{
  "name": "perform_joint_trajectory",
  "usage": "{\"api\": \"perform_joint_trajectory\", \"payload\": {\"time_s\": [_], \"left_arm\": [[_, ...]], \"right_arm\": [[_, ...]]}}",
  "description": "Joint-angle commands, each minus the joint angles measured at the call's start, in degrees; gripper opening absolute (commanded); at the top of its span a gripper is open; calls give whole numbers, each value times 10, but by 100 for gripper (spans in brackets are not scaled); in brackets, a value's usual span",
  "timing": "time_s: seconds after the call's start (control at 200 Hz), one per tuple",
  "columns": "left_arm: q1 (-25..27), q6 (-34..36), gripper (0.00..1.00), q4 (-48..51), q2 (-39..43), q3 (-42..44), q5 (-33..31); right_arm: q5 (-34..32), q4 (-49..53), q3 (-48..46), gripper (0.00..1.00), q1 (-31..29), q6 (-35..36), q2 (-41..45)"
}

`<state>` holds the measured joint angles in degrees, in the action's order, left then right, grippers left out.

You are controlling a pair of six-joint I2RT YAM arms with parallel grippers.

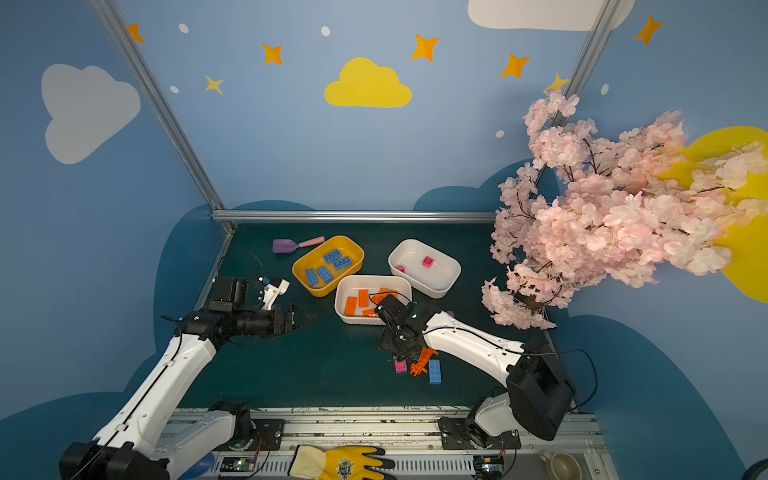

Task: Sort the legos into containers by color
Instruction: 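Move the right gripper down to a light blue brick in the pile, then grasp the light blue brick with the right gripper and lift it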

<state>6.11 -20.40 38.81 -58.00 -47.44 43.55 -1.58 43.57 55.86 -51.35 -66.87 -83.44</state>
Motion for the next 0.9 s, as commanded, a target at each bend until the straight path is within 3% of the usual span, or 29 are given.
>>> {"api": "perform_joint_trajectory", "payload": {"time_s": [0.0, 0.265, 0.43, 0.571, 0.666, 0.896], "left_arm": [[-2, -2, 100, -13, 11, -1, 12], [-2, -2, 100, -8, 30, 16, 7], [-2, -4, 100, -13, 32, 22, 7], [-2, -5, 100, -14, 27, 22, 7], [-2, -1, 100, -11, 23, 17, 6], [-3, 5, 100, 0, 23, 8, -2]], "right_arm": [[-29, -25, -5, 63, 2, -53, -32], [-50, 1, 30, 51, 14, -38, -115], [-54, 16, 45, 34, 22, -20, -143], [-64, 34, 56, 18, 23, 0, -122], [-81, 66, 73, 13, 22, 22, -94], [-102, 143, 184, 10, 21, 152, -47]]}}
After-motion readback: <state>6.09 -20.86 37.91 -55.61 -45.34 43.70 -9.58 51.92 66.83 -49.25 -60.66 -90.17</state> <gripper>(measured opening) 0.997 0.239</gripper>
